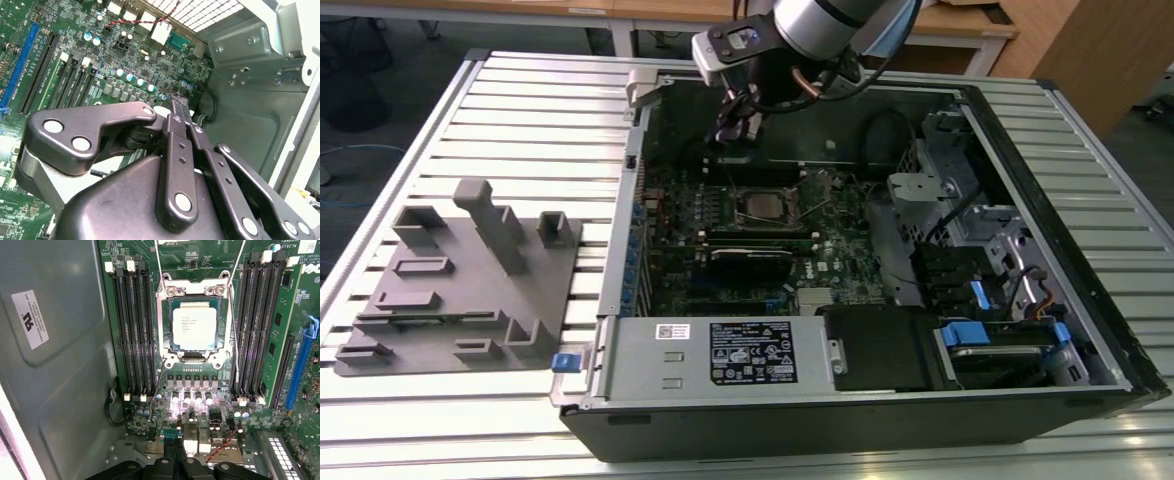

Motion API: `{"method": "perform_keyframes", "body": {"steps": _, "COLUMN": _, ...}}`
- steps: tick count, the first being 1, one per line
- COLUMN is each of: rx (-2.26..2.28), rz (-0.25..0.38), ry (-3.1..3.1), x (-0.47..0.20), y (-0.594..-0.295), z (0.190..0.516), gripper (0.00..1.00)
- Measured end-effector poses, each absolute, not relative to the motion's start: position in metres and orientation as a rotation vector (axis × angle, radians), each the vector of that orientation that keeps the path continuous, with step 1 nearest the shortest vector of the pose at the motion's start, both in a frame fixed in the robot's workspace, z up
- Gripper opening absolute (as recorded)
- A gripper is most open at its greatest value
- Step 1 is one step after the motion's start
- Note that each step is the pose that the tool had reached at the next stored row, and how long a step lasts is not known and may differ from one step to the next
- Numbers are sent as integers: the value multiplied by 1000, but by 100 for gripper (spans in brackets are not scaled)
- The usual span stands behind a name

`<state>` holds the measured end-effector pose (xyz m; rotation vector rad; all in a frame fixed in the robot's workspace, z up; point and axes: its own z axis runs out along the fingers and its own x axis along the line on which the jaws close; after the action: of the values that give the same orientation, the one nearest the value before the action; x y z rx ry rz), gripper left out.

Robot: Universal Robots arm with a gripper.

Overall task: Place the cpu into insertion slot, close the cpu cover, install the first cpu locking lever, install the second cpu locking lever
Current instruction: 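Close the cpu cover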

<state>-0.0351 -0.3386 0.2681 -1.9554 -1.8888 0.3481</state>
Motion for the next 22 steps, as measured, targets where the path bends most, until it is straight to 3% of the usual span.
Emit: {"method": "perform_keyframes", "body": {"steps": 22, "rx": -1955, "rz": 348, "ry": -1889, "x": -35, "y": -339, "z": 277, "gripper": 11}}
